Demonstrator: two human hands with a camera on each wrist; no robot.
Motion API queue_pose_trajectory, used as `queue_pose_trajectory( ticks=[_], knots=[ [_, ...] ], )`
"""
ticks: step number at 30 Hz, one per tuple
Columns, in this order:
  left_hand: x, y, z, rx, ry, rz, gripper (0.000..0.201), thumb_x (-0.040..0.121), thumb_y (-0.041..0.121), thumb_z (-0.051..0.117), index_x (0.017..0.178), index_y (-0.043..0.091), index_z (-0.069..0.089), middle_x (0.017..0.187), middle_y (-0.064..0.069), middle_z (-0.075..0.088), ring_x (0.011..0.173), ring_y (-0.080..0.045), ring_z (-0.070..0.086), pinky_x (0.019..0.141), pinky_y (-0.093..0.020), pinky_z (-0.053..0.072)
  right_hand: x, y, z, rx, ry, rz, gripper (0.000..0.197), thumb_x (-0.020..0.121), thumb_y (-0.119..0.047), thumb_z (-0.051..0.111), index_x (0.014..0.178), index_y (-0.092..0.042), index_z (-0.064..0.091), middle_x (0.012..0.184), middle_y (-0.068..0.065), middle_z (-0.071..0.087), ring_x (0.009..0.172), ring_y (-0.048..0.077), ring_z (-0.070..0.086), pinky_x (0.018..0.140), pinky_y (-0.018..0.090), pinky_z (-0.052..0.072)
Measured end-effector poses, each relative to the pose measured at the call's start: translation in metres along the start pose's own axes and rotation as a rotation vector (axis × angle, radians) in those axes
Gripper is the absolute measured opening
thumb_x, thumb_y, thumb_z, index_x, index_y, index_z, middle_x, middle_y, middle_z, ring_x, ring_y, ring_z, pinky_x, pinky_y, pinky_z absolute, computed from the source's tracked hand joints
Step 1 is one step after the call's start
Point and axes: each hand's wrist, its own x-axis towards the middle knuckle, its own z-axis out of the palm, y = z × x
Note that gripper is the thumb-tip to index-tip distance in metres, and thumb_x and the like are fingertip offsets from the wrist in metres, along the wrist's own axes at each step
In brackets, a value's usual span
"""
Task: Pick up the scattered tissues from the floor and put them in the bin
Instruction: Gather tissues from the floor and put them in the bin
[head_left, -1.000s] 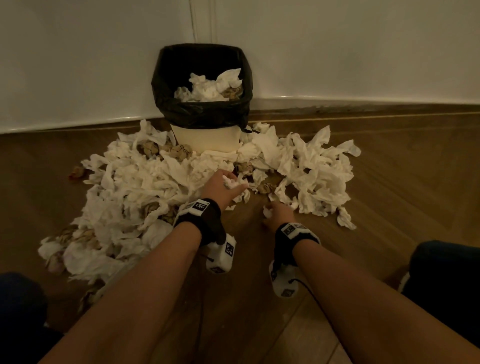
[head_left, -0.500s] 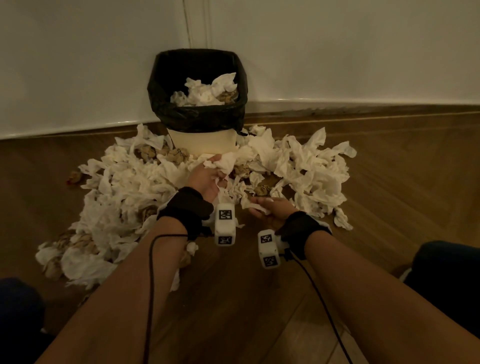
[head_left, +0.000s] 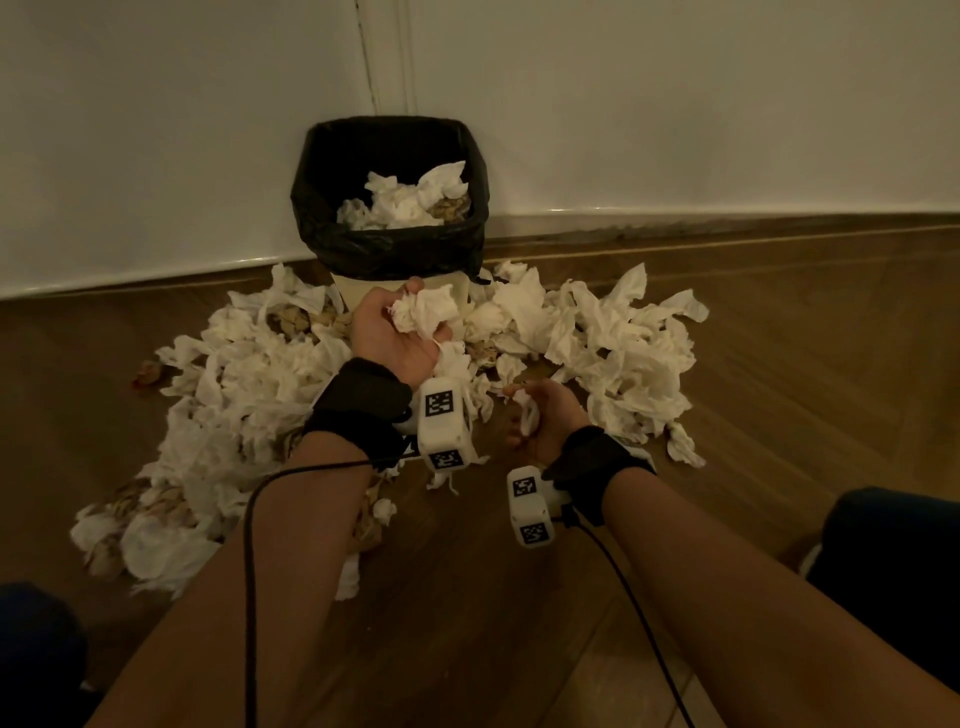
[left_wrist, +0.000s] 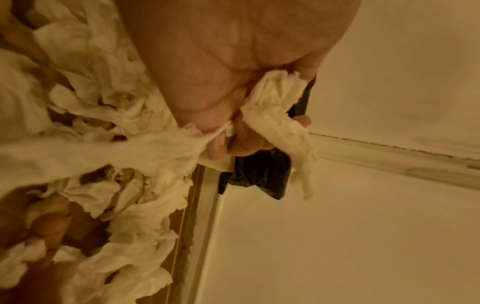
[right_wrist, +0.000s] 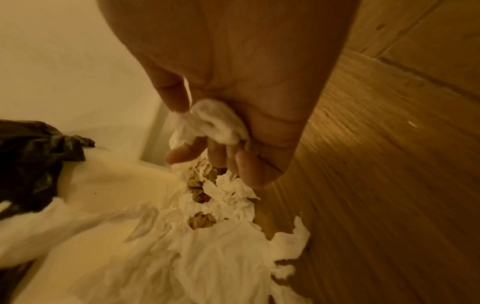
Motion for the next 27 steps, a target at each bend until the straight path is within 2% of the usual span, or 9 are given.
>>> queue_pose_trajectory(
  ticks=[4, 9, 11, 13, 15, 17, 21, 25, 27],
  knots=[
    [-0.001, 0.009, 0.008, 0.004, -0.022, 0.058, 0.015, 0.062, 0.016, 0.038, 0.074, 0.015, 0.047, 0.079, -0.001, 0.051, 0.071, -0.019, 0.051, 0.058, -0.027, 0.028, -0.009, -0.018, 0.014, 0.088, -0.075, -0.071, 0.015, 0.071, -0.002, 0.032, 0.071, -0.014, 0.041, 0.063, 0.002, 0.043, 0.056, 0.015, 0.032, 0.054, 0.026, 0.022],
    [-0.004, 0.017, 0.014, -0.053, -0.081, 0.129, 0.018, 0.063, 0.013, 0.036, 0.076, 0.017, 0.048, 0.077, -0.001, 0.062, 0.076, -0.018, 0.058, 0.061, -0.028, 0.031, -0.012, -0.049, 0.03, -0.038, -0.107, -0.23, 0.043, 0.086, 0.018, 0.019, 0.085, -0.01, 0.052, 0.062, 0.003, 0.055, 0.042, 0.009, 0.053, 0.043, 0.019, 0.044],
    [-0.005, 0.022, 0.017, -0.083, -0.092, 0.144, 0.02, 0.063, 0.009, 0.036, 0.077, 0.017, 0.048, 0.073, 0.0, 0.066, 0.072, -0.017, 0.063, 0.063, -0.027, 0.034, -0.016, -0.06, 0.039, -0.099, -0.12, -0.297, 0.039, 0.09, 0.019, 0.023, 0.098, -0.006, 0.052, 0.081, 0.008, 0.054, 0.062, 0.011, 0.06, 0.06, 0.022, 0.052],
    [-0.004, 0.029, 0.021, -0.115, -0.093, 0.147, 0.025, 0.066, 0.003, 0.034, 0.079, 0.018, 0.049, 0.077, 0.0, 0.064, 0.074, -0.016, 0.061, 0.066, -0.026, 0.036, -0.018, -0.07, 0.047, -0.082, -0.144, -0.324, 0.039, 0.093, 0.015, 0.027, 0.12, -0.006, 0.046, 0.101, 0.014, 0.053, 0.095, 0.023, 0.059, 0.095, 0.033, 0.047],
    [-0.002, 0.038, 0.027, -0.141, -0.117, 0.151, 0.032, 0.074, -0.004, 0.028, 0.08, 0.019, 0.049, 0.076, 0.001, 0.063, 0.076, -0.014, 0.055, 0.069, -0.024, 0.035, -0.021, -0.081, 0.053, -0.037, -0.178, -0.35, 0.037, 0.096, 0.01, 0.03, 0.128, -0.003, 0.043, 0.118, 0.02, 0.051, 0.119, 0.03, 0.052, 0.104, 0.037, 0.04],
    [0.0, 0.048, 0.035, -0.134, -0.153, 0.177, 0.039, 0.082, -0.006, 0.019, 0.081, 0.02, 0.048, 0.081, 0.001, 0.061, 0.081, -0.013, 0.053, 0.074, -0.024, 0.036, -0.028, -0.091, 0.062, 0.027, -0.228, -0.416, 0.028, 0.097, 0.007, 0.032, 0.117, -0.001, 0.05, 0.117, 0.021, 0.055, 0.12, 0.03, 0.054, 0.099, 0.031, 0.046],
    [0.002, 0.074, 0.056, -0.166, -0.243, 0.253, 0.046, 0.088, -0.011, 0.013, 0.08, 0.018, 0.047, 0.086, 0.0, 0.052, 0.083, -0.011, 0.051, 0.086, -0.024, 0.037, -0.035, -0.108, 0.081, 0.181, -0.277, -0.553, 0.02, 0.093, 0.009, 0.043, 0.1, -0.004, 0.056, 0.097, 0.016, 0.064, 0.087, 0.024, 0.07, 0.079, 0.03, 0.058],
    [0.003, 0.093, 0.078, -0.088, -0.297, 0.354, 0.046, 0.089, -0.017, 0.018, 0.08, 0.02, 0.046, 0.087, -0.002, 0.052, 0.083, -0.012, 0.053, 0.083, -0.023, 0.046, -0.041, -0.122, 0.099, 0.087, -0.177, -0.636, 0.016, 0.086, 0.002, 0.06, 0.093, -0.012, 0.055, 0.082, 0.009, 0.065, 0.068, 0.018, 0.066, 0.058, 0.023, 0.056],
    [0.004, 0.1, 0.089, -0.029, -0.287, 0.416, 0.044, 0.09, -0.017, 0.024, 0.081, 0.02, 0.046, 0.089, -0.005, 0.056, 0.084, -0.012, 0.057, 0.084, -0.024, 0.05, -0.042, -0.13, 0.109, 0.067, -0.147, -0.665, 0.015, 0.085, 0.004, 0.06, 0.086, -0.01, 0.055, 0.079, 0.008, 0.061, 0.065, 0.016, 0.061, 0.058, 0.022, 0.055]
  ],
)
